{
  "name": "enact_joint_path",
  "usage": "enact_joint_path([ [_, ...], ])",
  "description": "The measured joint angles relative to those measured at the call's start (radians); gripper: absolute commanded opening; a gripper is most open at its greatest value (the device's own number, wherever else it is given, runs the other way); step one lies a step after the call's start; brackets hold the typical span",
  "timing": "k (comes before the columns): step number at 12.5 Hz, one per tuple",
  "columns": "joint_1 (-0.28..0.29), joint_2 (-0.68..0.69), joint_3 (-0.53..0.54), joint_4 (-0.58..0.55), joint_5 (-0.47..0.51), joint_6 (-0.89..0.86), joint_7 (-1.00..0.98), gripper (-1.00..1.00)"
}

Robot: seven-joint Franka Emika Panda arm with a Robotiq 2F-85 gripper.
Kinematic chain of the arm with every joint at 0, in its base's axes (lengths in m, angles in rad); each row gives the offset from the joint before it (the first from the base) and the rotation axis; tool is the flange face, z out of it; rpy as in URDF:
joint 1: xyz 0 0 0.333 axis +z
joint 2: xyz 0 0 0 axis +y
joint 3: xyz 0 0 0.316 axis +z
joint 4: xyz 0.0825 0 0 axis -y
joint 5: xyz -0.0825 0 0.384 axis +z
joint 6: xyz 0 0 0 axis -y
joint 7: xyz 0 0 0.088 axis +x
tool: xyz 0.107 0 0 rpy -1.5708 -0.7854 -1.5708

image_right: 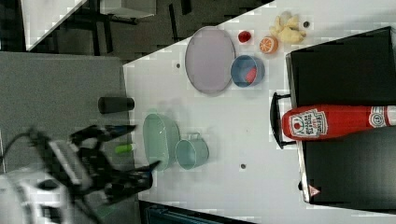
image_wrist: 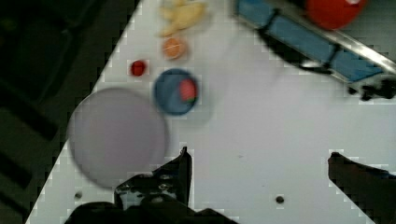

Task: Pick Ketchup from oven and place it on table.

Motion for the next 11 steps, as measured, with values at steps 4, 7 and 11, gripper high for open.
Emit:
enact_joint_path([
  [4,-0.036,0.155,-0.144,-0.017,-0.019,0.119,0.0,1.0],
  [7,-0.051,0.242,-0.216,-0.036,-0.008,0.196,-0.001,1.0],
  [11,-0.053,0.412,-0.297,0.016,0.003,0.329,0.004,1.0],
])
